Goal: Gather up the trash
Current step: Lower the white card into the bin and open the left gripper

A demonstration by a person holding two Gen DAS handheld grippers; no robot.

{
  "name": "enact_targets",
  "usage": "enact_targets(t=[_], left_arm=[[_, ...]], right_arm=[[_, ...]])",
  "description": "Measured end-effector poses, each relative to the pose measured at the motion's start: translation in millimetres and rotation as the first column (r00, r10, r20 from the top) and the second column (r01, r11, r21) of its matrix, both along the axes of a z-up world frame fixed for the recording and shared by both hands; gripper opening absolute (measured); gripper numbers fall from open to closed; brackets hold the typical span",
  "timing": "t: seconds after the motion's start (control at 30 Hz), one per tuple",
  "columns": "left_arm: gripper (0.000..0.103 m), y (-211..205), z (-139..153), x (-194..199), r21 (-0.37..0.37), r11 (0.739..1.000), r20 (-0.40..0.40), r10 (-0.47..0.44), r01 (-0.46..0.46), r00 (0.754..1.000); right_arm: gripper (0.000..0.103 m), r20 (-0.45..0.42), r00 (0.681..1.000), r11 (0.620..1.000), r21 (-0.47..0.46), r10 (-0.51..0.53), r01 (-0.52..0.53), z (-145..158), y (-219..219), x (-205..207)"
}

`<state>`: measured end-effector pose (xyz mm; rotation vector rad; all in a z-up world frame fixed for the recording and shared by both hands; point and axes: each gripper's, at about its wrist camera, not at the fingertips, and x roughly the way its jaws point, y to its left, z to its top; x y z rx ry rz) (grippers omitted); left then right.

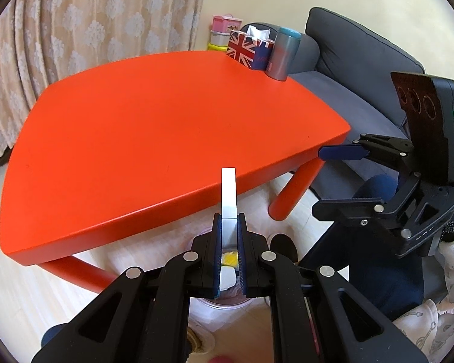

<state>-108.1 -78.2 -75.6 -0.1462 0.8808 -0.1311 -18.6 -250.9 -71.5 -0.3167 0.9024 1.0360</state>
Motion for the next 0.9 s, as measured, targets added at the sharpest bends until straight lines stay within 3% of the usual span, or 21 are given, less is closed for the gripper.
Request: enact_targets(t=[0.9], left_arm=[[0.009,-25,-7,13,0.005,0.996,-0.031,-0.089,0.089,0.996]], right_arm=[[0.095,0.008,0.994,0.993,0.048,-0.107,0.106,16,-45,16]])
